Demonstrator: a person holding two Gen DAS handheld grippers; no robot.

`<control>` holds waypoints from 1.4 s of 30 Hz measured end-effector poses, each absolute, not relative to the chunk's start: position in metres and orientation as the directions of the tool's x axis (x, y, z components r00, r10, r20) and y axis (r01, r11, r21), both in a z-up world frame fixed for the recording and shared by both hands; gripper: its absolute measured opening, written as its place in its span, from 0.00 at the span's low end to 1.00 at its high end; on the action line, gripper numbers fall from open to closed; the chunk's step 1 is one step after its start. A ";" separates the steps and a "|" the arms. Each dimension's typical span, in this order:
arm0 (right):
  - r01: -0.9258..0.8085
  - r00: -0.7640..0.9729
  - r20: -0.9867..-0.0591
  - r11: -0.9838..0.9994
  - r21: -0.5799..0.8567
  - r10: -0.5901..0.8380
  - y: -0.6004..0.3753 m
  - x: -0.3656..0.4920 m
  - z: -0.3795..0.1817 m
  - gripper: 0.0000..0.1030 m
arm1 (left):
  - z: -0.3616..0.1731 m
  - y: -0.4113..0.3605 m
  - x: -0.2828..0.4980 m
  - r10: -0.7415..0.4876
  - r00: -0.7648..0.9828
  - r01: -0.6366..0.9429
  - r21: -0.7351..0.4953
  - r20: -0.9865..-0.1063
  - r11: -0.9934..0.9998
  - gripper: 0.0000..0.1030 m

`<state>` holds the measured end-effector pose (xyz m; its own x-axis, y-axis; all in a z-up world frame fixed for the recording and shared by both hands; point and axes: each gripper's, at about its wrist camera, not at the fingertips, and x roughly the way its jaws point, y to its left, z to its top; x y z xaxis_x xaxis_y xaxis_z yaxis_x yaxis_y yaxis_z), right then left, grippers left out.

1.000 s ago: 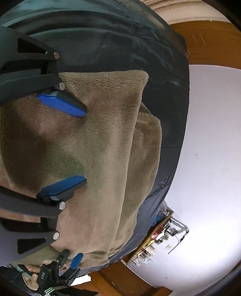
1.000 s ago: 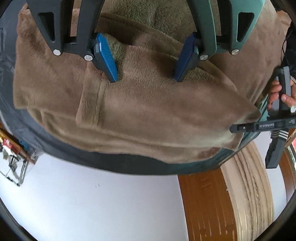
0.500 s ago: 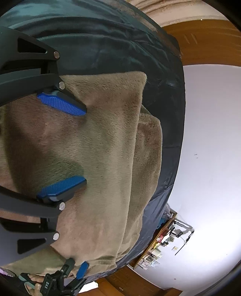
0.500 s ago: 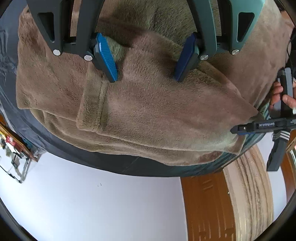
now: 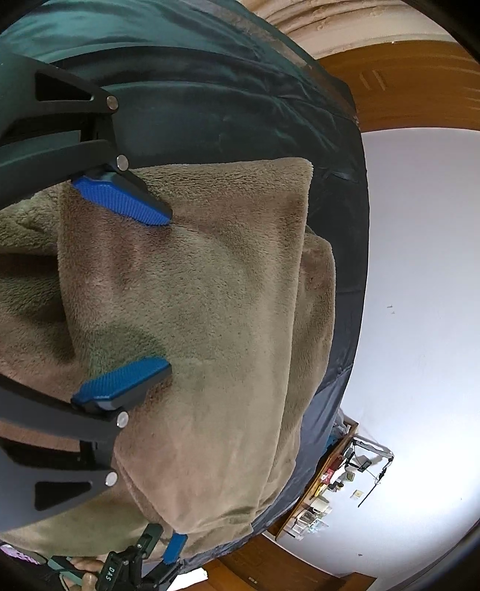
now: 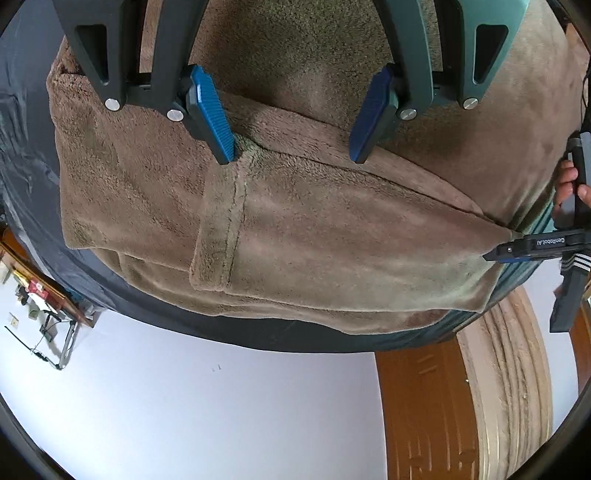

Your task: Fold clothes

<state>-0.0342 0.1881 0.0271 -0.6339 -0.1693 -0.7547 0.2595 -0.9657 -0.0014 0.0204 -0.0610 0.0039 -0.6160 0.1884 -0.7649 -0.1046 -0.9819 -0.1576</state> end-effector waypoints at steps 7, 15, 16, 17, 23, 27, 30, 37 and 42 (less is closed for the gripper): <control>0.236 -0.639 -0.743 -0.970 0.055 -0.198 0.206 -0.014 0.031 0.65 | 0.016 -0.066 0.046 0.191 -0.629 -0.106 -0.160 -0.753 -0.981 0.76; 0.225 -0.642 -0.729 -0.967 0.117 -0.237 0.231 0.030 0.034 0.65 | 0.026 -0.070 0.090 0.243 -0.624 -0.125 -0.212 -0.742 -0.969 0.77; 0.225 -0.648 -0.724 -0.967 0.118 -0.239 0.233 0.037 0.036 0.65 | 0.026 -0.070 0.094 0.251 -0.623 -0.125 -0.223 -0.741 -0.967 0.77; 0.225 -0.653 -0.718 -0.967 0.119 -0.240 0.236 0.044 0.037 0.65 | 0.026 -0.071 0.101 0.255 -0.623 -0.123 -0.230 -0.740 -0.965 0.77; 0.239 -0.698 -0.673 -0.965 0.104 -0.245 0.247 0.095 0.056 0.65 | 0.030 -0.072 0.142 0.259 -0.647 -0.127 -0.234 -0.717 -0.964 0.77; 0.264 -0.717 -0.644 -0.959 0.105 -0.268 0.252 0.129 0.068 0.65 | 0.038 -0.076 0.166 0.265 -0.665 -0.143 -0.229 -0.698 -0.963 0.77; 0.280 -0.722 -0.630 -0.953 0.113 -0.287 0.257 0.154 0.075 0.65 | 0.043 -0.081 0.185 0.268 -0.674 -0.157 -0.222 -0.688 -0.962 0.77; 0.309 -0.703 -0.643 -0.945 0.109 -0.304 0.273 0.207 0.070 0.65 | 0.044 -0.097 0.229 0.275 -0.684 -0.190 -0.200 -0.675 -0.961 0.78; 0.329 -0.659 -0.680 -0.936 0.125 -0.322 0.279 0.240 0.056 0.65 | 0.034 -0.103 0.267 0.298 -0.667 -0.263 -0.158 -0.683 -0.952 0.78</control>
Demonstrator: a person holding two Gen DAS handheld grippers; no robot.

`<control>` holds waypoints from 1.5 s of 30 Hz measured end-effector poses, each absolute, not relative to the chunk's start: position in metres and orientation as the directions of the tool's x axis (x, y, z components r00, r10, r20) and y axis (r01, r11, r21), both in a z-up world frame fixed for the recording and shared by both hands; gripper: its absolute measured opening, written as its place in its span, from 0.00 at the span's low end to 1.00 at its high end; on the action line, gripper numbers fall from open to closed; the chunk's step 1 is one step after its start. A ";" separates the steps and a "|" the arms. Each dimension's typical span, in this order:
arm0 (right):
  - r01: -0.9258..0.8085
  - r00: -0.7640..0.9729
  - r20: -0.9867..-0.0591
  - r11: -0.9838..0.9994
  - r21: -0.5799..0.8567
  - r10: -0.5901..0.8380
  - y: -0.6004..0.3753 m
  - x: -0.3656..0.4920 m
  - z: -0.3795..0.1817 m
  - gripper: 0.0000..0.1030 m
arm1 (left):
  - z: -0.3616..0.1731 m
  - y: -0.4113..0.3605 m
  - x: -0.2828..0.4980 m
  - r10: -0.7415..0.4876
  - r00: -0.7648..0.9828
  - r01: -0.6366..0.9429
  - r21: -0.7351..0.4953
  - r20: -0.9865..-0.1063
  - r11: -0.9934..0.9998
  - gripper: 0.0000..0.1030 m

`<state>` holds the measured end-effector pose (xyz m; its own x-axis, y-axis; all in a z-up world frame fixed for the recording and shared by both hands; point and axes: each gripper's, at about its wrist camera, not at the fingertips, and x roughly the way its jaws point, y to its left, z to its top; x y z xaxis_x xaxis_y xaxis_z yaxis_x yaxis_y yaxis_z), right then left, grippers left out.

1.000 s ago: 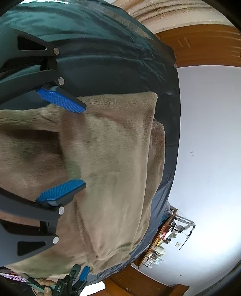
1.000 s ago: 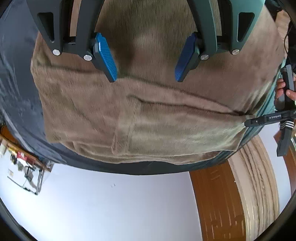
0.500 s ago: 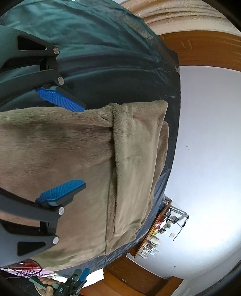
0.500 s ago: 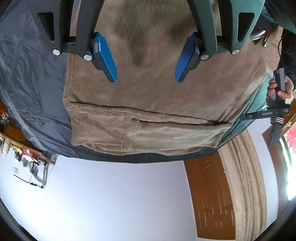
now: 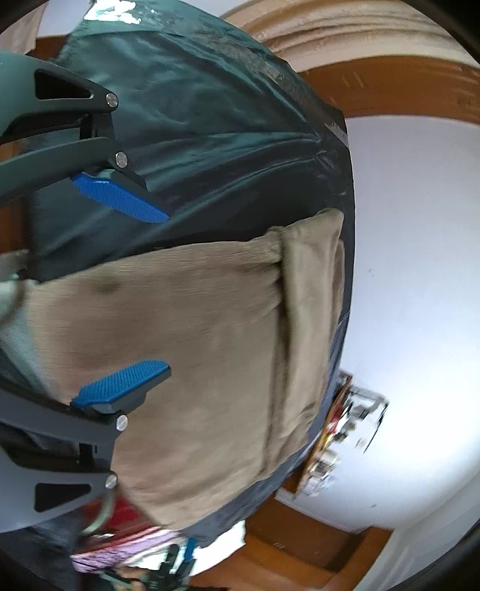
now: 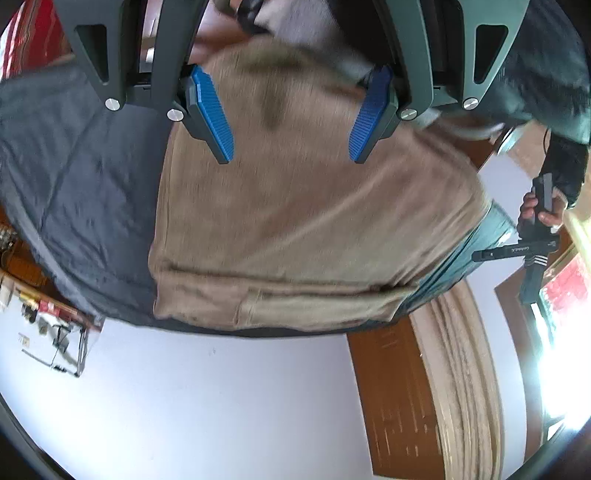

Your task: Fold clothes

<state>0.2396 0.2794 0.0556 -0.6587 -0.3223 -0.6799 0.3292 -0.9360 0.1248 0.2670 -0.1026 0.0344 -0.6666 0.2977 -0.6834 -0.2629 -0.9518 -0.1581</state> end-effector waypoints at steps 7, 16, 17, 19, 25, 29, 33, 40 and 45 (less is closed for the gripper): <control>0.320 -0.581 -0.745 -0.934 0.161 -0.327 0.290 0.271 0.025 0.65 | 0.021 -0.105 0.316 0.357 -0.644 -0.372 -0.130 -0.677 -0.919 0.79; 0.212 -0.519 -0.809 -0.958 0.193 -0.277 0.307 0.264 -0.016 0.65 | -0.007 -0.095 0.336 0.455 -0.557 -0.492 -0.166 -0.695 -0.855 0.79; 0.208 -0.519 -0.808 -0.958 0.198 -0.280 0.309 0.261 -0.018 0.65 | -0.011 -0.096 0.334 0.463 -0.550 -0.492 -0.178 -0.695 -0.852 0.79; 0.204 -0.519 -0.805 -0.956 0.212 -0.289 0.314 0.256 -0.023 0.65 | -0.017 -0.100 0.330 0.481 -0.537 -0.493 -0.205 -0.693 -0.846 0.79; 0.186 -0.514 -0.797 -0.948 0.257 -0.317 0.322 0.240 -0.033 0.69 | -0.024 -0.102 0.329 0.529 -0.517 -0.524 -0.240 -0.673 -0.817 0.86; 0.195 -0.507 -0.791 -0.940 0.280 -0.341 0.320 0.234 -0.034 0.69 | -0.034 -0.106 0.323 0.510 -0.496 -0.493 -0.255 -0.703 -0.832 0.86; 0.217 -0.503 -0.785 -0.932 0.289 -0.361 0.315 0.231 -0.034 0.69 | -0.042 -0.108 0.315 0.541 -0.474 -0.489 -0.303 -0.695 -0.818 0.86; 0.241 -0.493 -0.773 -0.917 0.319 -0.398 0.311 0.220 -0.038 0.69 | -0.063 -0.086 0.298 0.601 -0.382 -0.528 -0.368 -0.702 -0.766 0.86; 0.269 -0.495 -0.750 -0.898 0.348 -0.439 0.308 0.212 -0.040 0.69 | -0.072 -0.067 0.286 0.613 -0.320 -0.549 -0.386 -0.723 -0.742 0.86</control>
<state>0.2122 0.3084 -0.0397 -0.4952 -0.4388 -0.7498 0.2692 -0.8981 0.3478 0.2856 -0.0668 -0.0721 -0.3202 0.6127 -0.7226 -0.5485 -0.7418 -0.3859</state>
